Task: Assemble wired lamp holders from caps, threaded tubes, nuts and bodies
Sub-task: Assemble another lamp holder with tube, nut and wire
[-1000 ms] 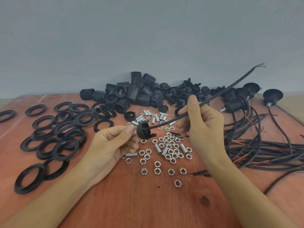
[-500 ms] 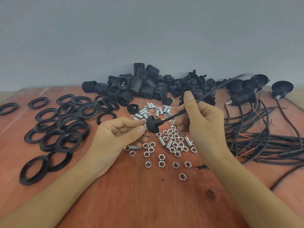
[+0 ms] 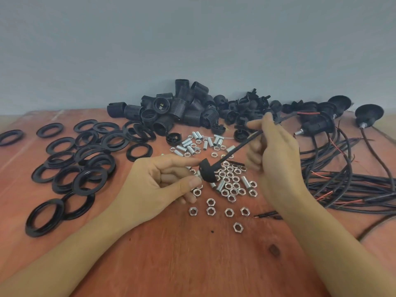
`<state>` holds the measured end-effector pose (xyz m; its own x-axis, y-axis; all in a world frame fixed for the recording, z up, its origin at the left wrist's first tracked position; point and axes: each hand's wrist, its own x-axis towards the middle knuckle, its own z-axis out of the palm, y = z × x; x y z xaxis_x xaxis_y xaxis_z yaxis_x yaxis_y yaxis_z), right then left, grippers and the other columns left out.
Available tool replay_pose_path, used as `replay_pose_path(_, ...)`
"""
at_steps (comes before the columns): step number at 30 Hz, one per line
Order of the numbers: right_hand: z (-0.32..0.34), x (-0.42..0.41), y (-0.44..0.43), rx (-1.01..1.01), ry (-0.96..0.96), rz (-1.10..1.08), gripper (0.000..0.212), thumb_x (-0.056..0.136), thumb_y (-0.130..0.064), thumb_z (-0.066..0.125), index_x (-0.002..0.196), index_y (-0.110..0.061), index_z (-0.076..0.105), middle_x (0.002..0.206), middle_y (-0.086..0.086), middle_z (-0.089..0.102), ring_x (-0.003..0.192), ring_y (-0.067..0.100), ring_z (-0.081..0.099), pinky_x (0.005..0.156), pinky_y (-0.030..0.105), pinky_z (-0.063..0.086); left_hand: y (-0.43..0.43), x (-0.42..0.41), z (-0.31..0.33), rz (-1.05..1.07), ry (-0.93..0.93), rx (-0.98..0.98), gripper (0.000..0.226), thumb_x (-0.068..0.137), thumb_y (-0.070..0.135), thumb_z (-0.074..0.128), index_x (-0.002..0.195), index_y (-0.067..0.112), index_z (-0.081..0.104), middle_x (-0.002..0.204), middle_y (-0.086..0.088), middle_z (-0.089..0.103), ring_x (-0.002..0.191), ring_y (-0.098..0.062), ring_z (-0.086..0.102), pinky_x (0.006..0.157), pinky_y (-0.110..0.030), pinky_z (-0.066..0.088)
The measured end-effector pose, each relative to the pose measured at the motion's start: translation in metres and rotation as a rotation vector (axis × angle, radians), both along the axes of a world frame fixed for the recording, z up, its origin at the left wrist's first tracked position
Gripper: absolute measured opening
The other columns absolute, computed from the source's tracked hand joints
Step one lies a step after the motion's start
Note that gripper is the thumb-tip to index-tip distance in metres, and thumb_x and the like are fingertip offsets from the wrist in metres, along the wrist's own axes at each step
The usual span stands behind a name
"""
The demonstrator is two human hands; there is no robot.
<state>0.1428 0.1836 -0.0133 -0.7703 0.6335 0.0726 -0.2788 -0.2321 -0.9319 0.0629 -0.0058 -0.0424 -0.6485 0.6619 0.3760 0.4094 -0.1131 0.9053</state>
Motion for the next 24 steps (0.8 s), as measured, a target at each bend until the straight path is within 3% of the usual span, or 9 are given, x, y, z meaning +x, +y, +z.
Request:
replay_pose_path(2,-0.004,0.0,-0.003,0.159,-0.057,0.082,0.035,0.1,-0.034,0.05,0.077,-0.019,0.072,0.052,-0.005,0.041,0.041,0.007,0.028,0.039,0.019,0.023,-0.003,-0.002,0.001,0.137,0.416,-0.11,0.033,0.081,0.024,0.077,0.114,0.023,0.072,0.079,0.008,0.075,0.064,-0.009,0.071,0.061,-0.028,0.058)
replay_pose_path(4,-0.007,0.0,-0.01,0.342,-0.128,0.222,0.031,0.095,-0.036,0.058,0.078,-0.018,0.076,0.052,-0.004,0.037,0.042,0.008,0.026,0.041,0.019,0.023,-0.005,-0.006,0.001,0.275,0.804,-0.153,0.037,0.086,0.028,0.07,0.12,0.015,0.066,0.086,0.006,0.075,0.071,-0.006,0.07,0.067,-0.029,0.057)
replay_pose_path(6,-0.005,-0.001,-0.008,0.312,-0.131,0.237,0.03,0.087,-0.044,0.063,0.085,-0.017,0.077,0.053,-0.005,0.038,0.042,0.009,0.026,0.04,0.02,0.023,-0.006,-0.009,0.004,0.341,0.926,-0.117,0.039,0.087,0.026,0.067,0.123,0.012,0.064,0.088,0.001,0.074,0.075,-0.005,0.067,0.069,-0.027,0.055)
replay_pose_path(9,0.005,-0.001,0.011,-0.013,-0.009,0.046,0.03,0.097,-0.038,0.054,0.088,-0.014,0.069,0.054,-0.006,0.049,0.039,0.008,0.032,0.036,0.019,0.024,-0.007,-0.011,0.005,0.362,0.982,-0.117,0.037,0.089,0.025,0.066,0.123,0.011,0.06,0.083,-0.003,0.073,0.072,-0.008,0.062,0.066,-0.029,0.053)
replay_pose_path(12,0.003,0.0,0.012,0.085,-0.024,0.049,0.041,0.103,-0.03,0.045,0.073,-0.018,0.071,0.055,-0.002,0.054,0.04,0.009,0.035,0.038,0.019,0.025,-0.006,-0.009,0.005,0.37,0.991,-0.134,0.034,0.09,0.022,0.065,0.121,0.008,0.064,0.082,-0.004,0.071,0.069,-0.01,0.061,0.065,-0.03,0.052)
replay_pose_path(16,-0.003,-0.002,0.005,0.102,-0.088,0.185,0.05,0.104,-0.032,0.042,0.07,-0.018,0.076,0.052,-0.002,0.053,0.041,0.009,0.037,0.037,0.019,0.029,-0.008,-0.009,0.01,0.372,1.011,-0.153,0.034,0.091,0.016,0.066,0.122,0.004,0.065,0.084,-0.003,0.068,0.066,-0.016,0.061,0.065,-0.03,0.051)
replay_pose_path(21,0.0,-0.004,0.014,-0.039,-0.026,0.135,0.055,0.103,-0.036,0.042,0.061,-0.021,0.074,0.047,-0.004,0.046,0.04,0.008,0.036,0.037,0.019,0.029,-0.004,-0.001,0.012,0.218,0.932,-0.168,0.039,0.09,0.028,0.061,0.121,0.006,0.066,0.076,0.018,0.043,0.069,0.007,0.042,0.067,-0.014,0.049)
replay_pose_path(24,-0.006,-0.005,0.012,0.088,-0.122,0.125,0.058,0.105,-0.036,0.041,0.058,-0.021,0.071,0.044,-0.004,0.04,0.04,0.01,0.033,0.037,0.02,0.03,-0.001,0.006,0.008,0.127,0.824,-0.236,0.043,0.088,0.034,0.059,0.122,0.009,0.066,0.073,0.027,0.048,0.068,0.019,0.045,0.066,-0.01,0.046)
